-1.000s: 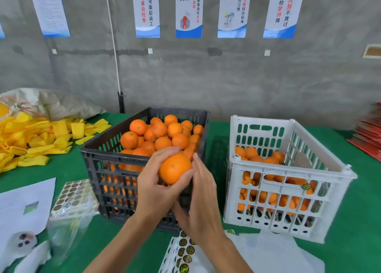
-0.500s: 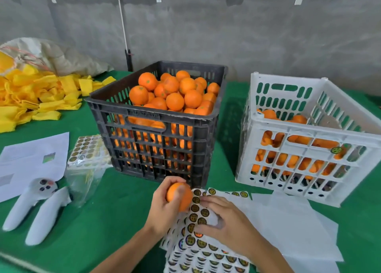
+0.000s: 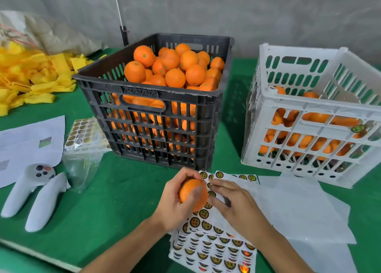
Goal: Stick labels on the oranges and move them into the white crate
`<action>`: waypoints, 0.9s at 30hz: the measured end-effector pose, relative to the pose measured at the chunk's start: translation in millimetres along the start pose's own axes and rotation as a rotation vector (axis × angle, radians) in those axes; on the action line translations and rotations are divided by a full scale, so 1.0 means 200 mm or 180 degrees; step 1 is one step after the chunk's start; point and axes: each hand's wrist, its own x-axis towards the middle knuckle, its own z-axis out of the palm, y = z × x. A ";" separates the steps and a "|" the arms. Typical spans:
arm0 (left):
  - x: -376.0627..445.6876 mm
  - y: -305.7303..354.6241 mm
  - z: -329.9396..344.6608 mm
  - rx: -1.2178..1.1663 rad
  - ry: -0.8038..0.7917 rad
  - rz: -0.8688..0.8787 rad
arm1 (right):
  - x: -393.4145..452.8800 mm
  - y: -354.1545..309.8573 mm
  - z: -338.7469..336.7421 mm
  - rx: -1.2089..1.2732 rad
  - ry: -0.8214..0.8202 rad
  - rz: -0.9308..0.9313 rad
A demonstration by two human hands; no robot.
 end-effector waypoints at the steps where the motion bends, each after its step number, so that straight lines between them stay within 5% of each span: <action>1: 0.00 0.00 0.00 -0.0003 -0.0004 0.0001 | 0.00 0.00 0.00 -0.0013 0.0047 -0.0036; 10: 0.01 0.00 -0.01 -0.0006 0.0003 -0.0055 | -0.03 -0.03 -0.01 -0.0255 0.0485 -0.0296; 18: 0.00 -0.01 -0.01 0.0116 -0.0052 0.0180 | -0.01 0.00 -0.05 -0.0351 -0.0046 -0.0077; 27: -0.01 -0.02 -0.02 0.0142 -0.0119 0.0290 | -0.01 -0.01 -0.05 -0.0415 0.0361 -0.0170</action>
